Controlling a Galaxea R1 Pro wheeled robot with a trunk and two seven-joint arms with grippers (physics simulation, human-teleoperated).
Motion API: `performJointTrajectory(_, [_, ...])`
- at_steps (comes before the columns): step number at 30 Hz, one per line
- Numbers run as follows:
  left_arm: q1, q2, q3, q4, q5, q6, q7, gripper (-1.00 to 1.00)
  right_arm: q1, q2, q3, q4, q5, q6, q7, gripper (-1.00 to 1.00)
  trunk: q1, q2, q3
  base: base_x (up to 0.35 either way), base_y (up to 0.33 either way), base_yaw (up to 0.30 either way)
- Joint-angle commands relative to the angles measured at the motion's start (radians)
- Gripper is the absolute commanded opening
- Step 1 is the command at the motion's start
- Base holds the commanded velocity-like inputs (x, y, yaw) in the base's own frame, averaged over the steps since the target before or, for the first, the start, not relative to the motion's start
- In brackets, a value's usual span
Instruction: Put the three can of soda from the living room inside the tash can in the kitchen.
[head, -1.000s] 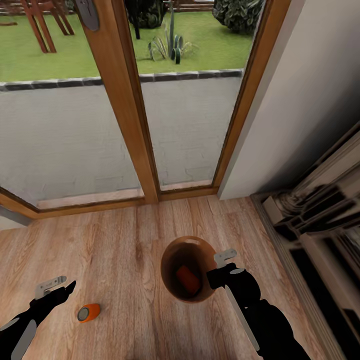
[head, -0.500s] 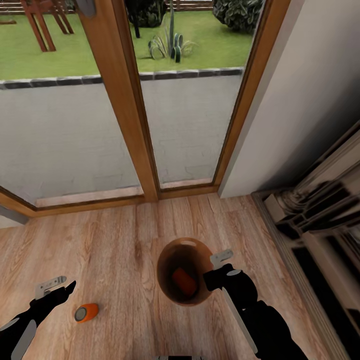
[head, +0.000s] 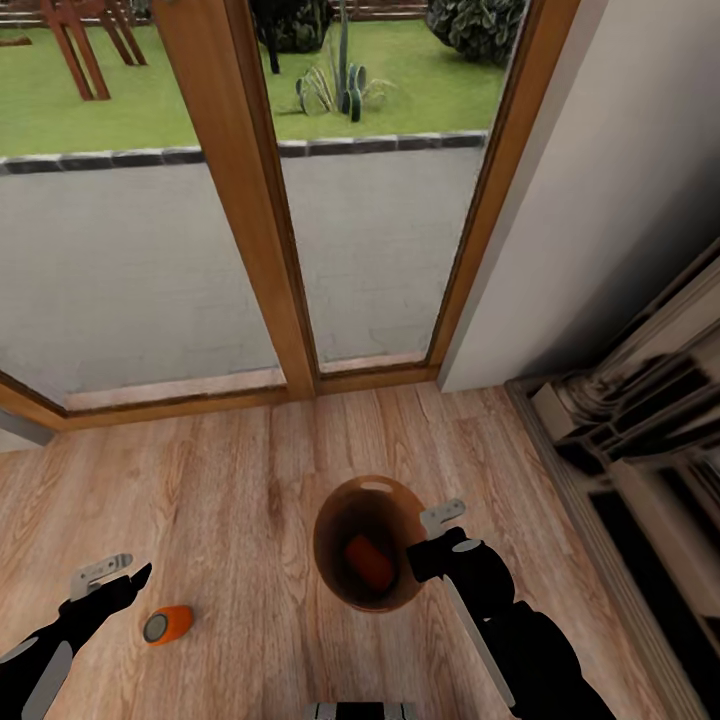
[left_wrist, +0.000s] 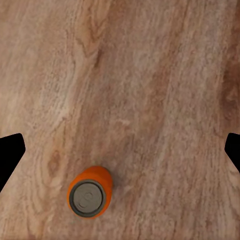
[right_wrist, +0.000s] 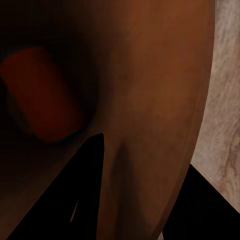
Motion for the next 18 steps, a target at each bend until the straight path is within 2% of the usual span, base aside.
performJointTrajectory(1, [0.0, 0.0, 0.0, 0.0, 0.0, 0.0, 0.0, 1.0, 0.0, 0.0, 0.001, 0.0, -0.016, -0.001, 0.0, -1.0, 0.004, -0.007, -0.003, 0.0, 0.0, 0.0])
performJointTrajectory(12, [0.0, 0.0, 0.0, 0.0, 0.0, 0.0, 0.0, 1.0, 0.0, 0.001, 0.004, -0.005, -0.016, 0.0, 0.001, -1.0, 0.046, -0.084, -0.038, 0.0, 0.0, 0.0])
performJointTrajectory(16, [0.0, 0.0, 0.0, 0.0, 0.0, 0.0, 0.0, 1.0, -0.001, 0.001, 0.004, -0.007, -0.016, 0.0, 0.001, -1.0, 0.046, -0.084, -0.038, 0.0, 0.0, 0.0])
performJointTrajectory(18, [0.0, 0.0, 0.0, 0.0, 0.0, 0.0, 0.0, 1.0, -0.001, 0.002, 0.004, -0.008, -0.016, 0.0, 0.001, -1.0, 0.054, -0.098, -0.044, 0.0, 0.0, 0.0])
